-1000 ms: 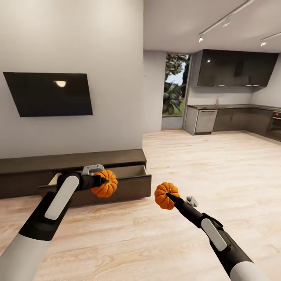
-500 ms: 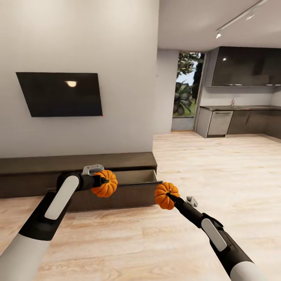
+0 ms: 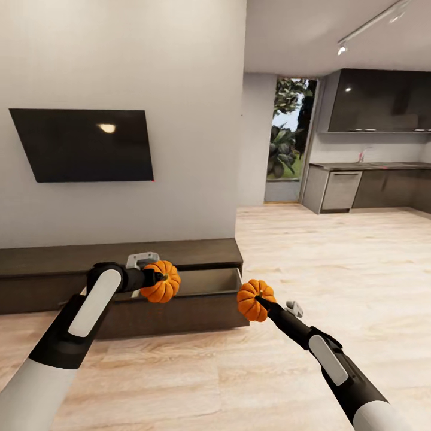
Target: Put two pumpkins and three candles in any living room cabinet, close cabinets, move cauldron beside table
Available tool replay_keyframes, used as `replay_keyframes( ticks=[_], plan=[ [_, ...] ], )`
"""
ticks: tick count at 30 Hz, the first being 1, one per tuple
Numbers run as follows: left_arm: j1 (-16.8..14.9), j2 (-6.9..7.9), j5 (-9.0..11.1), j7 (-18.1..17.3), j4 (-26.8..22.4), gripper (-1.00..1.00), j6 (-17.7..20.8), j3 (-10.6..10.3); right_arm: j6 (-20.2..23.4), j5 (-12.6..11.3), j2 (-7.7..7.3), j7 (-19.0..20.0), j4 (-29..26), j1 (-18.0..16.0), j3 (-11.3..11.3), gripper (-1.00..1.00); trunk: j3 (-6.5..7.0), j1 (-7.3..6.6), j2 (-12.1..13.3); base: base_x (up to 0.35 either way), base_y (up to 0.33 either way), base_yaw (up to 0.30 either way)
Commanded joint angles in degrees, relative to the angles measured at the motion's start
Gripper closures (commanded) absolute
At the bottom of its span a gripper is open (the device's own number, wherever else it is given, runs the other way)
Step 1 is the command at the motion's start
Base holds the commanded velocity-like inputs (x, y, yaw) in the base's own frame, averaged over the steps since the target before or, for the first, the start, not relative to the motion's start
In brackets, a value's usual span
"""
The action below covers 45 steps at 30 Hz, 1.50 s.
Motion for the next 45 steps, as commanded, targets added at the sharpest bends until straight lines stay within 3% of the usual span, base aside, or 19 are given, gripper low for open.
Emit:
replay_keyframes(
  ticks=[1,2,5,8,11,14,20,23,27,30,32,37,45],
  plan=[
    [-0.1,0.04,0.4,0.6,0.0,1.0,0.0,-0.1,0.5,-1.1,0.06,-1.0,0.0,-0.2,0.1,1.0,-0.05,0.03,0.0,0.309,0.0,0.0],
    [-0.1,0.04,0.4,0.6,0.0,1.0,0.0,-0.1,0.6,-1.1,0.26,-2.0,0.0,-0.3,0.3,1.0,-0.05,0.03,0.0,0.309,0.0,0.0],
    [-0.1,0.04,0.4,0.7,0.0,1.0,0.0,-0.1,1.0,-0.9,2.95,-12.2,0.0,-1.6,2.4,1.0,-0.05,0.03,0.0,0.309,0.0,0.0],
    [-0.1,0.1,0.2,0.9,0.5,1.0,0.0,0.0,1.2,1.1,5.25,-25.8,0.2,-7.3,8.4,1.0,-0.05,0.03,0.0,0.307,0.0,0.0],
    [-0.1,0.12,-0.3,1.0,2.9,1.0,-0.1,-0.2,1.4,2.1,5.87,-31.5,0.3,-9.5,12.6,1.0,-0.05,0.03,0.0,0.282,0.0,0.0],
    [-0.1,0.13,-0.6,1.0,6.5,1.0,-1.3,-0.3,1.4,2.5,6.08,-33.3,0.3,-10.3,14.2,1.0,-0.05,0.03,0.0,0.24,0.0,0.0],
    [-0.2,0.06,-1.0,0.9,14.8,1.0,-8.1,-0.7,1.5,2.6,6.23,-34.3,0.6,-10.6,14.9,1.0,-0.05,0.03,0.0,0.18,0.0,0.0],
    [-0.2,0.05,-1.0,0.7,16.6,1.0,-10.2,-1.4,1.6,2.6,6.45,-34.4,0.7,-10.9,15.0,1.0,-0.05,0.03,0.0,0.053,0.0,0.0],
    [-0.2,0.17,-1.1,-3.5,18.1,1.0,-15.8,-7.4,4.1,2.7,7.43,-34.6,0.8,-11.5,15.0,1.0,-0.05,0.03,0.0,0.015,0.0,0.0],
    [-0.2,0.18,-1.2,-6.0,19.7,1.0,-18.5,-9.8,4.9,2.8,7.64,-34.6,0.8,-11.6,15.0,1.0,-0.05,0.03,0.0,0.005,0.0,0.0],
    [-0.2,0.15,-2.9,-7.1,20.9,1.0,-20.5,-10.8,5.2,2.8,7.93,-34.6,0.9,-11.7,15.0,1.0,-0.05,0.03,0.0,0.004,0.0,0.0],
    [-0.2,0.13,-7.6,-7.8,21.8,1.0,-21.8,-11.2,5.5,2.8,8.6,-34.3,0.8,-11.7,15.1,1.0,-0.05,0.03,0.0,0.053,0.0,0.0],
    [-0.2,0.13,-8.8,-7.9,22.0,1.0,-22.4,-10.9,5.4,4.1,8.79,-34.2,0.8,-11.7,15.3,1.0,-0.05,0.03,0.0,0.176,0.0,0.0]
  ],
)
